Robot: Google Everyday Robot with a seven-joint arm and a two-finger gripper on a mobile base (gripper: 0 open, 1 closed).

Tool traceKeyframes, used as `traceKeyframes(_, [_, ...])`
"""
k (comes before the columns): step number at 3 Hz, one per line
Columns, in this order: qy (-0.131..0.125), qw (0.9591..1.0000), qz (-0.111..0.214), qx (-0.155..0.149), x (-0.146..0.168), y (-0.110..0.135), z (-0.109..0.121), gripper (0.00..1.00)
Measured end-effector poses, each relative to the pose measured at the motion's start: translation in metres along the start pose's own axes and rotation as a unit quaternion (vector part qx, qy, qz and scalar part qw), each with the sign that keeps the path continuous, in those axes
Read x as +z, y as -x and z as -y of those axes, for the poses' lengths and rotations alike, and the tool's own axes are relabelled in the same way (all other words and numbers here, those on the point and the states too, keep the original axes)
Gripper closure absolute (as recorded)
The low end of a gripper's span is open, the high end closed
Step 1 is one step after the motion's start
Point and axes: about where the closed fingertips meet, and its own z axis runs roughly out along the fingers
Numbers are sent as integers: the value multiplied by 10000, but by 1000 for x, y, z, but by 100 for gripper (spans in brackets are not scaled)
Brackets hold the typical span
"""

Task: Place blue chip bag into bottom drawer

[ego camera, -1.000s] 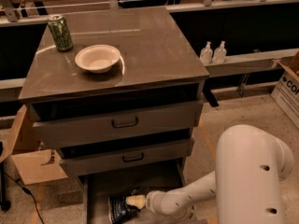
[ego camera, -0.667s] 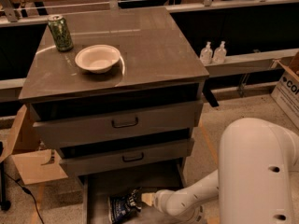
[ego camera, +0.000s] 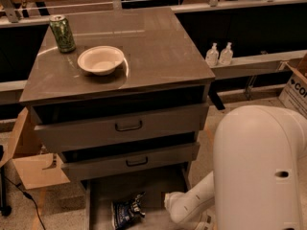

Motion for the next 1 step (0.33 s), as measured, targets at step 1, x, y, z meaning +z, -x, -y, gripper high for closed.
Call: traceKeyframes(1, [-82, 9999, -31, 101, 0, -1, 5, 39])
